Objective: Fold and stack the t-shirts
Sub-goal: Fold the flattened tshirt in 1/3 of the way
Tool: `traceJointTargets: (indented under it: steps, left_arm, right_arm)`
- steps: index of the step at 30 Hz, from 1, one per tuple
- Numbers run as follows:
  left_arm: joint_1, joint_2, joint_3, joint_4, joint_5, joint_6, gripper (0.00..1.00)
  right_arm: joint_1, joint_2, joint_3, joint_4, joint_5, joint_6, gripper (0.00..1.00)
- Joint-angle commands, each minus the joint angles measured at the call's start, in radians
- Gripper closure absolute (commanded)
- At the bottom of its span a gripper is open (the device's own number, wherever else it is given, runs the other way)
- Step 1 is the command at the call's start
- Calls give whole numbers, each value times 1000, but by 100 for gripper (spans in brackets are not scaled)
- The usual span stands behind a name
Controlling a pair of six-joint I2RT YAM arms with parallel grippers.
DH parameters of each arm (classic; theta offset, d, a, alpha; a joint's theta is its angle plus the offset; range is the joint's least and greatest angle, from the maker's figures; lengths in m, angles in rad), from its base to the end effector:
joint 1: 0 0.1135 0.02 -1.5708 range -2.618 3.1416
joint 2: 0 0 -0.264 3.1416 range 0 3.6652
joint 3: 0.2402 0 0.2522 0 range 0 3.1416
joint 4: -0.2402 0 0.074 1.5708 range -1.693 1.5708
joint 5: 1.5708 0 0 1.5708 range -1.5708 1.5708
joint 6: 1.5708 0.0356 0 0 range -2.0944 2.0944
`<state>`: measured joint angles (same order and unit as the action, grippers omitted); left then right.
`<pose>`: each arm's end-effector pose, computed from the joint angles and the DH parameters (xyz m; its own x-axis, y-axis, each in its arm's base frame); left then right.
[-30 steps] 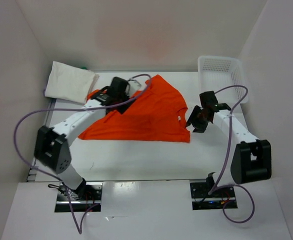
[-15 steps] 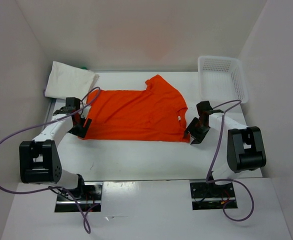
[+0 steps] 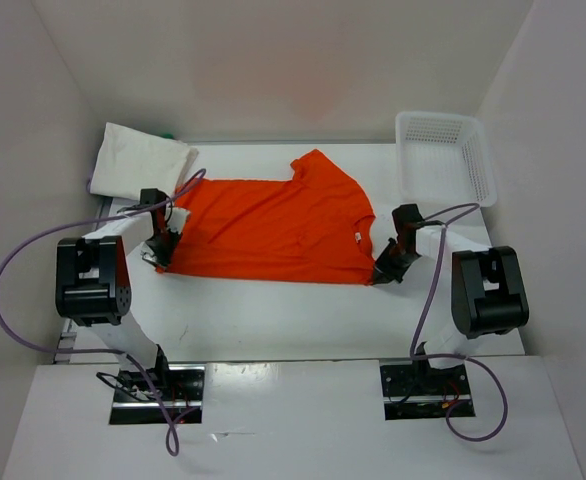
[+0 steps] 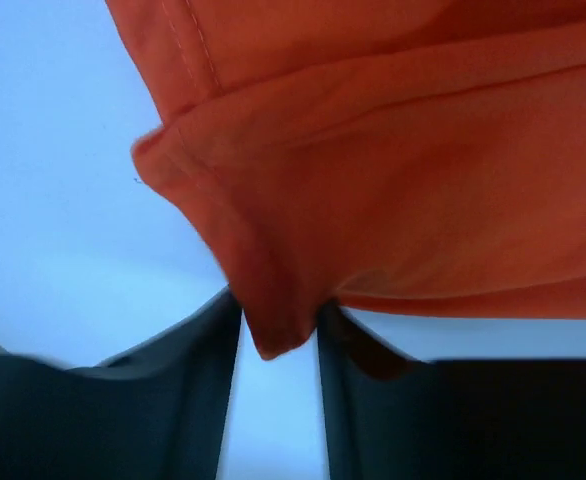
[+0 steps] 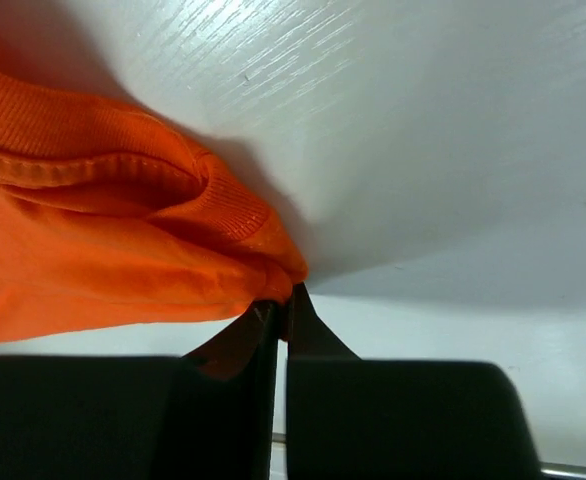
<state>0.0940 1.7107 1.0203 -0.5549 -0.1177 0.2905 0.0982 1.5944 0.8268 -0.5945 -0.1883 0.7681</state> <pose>0.3171 0.0341 0.1616 -0.9412 0.1970 -0.2745 0.1451 0.9694 0.1982 0.2648 0.0328 0.1439 -0.7940 0.6076 -0.0218 0.5794 0.7670 0.2757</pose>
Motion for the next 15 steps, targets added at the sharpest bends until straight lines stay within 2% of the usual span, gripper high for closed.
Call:
traceJointTargets:
  steps: [1, 2, 3, 6, 10, 15]
  left_arm:
    - [15, 55, 23, 17, 68, 24, 71]
    - [15, 55, 23, 3, 69, 24, 92]
    - [15, 38, 32, 3, 59, 36, 98]
    - [15, -15, 32, -45, 9, 73, 100]
    - [15, -115, -41, -143, -83, 137, 100]
    - [15, -273, -172, -235, -201, 202, 100]
  right_arm:
    - [-9, -26, 47, -74, 42, -16, 100]
    - [-9, -49, 67, -105, 58, -29, 100]
    - [-9, -83, 107, -140, 58, -56, 100]
    - [-9, -93, 140, -301, 70, -120, 100]
    - [-9, -175, 112, -471, 50, -159, 100]
    - [0, -238, 207, -648, 113, -184, 100]
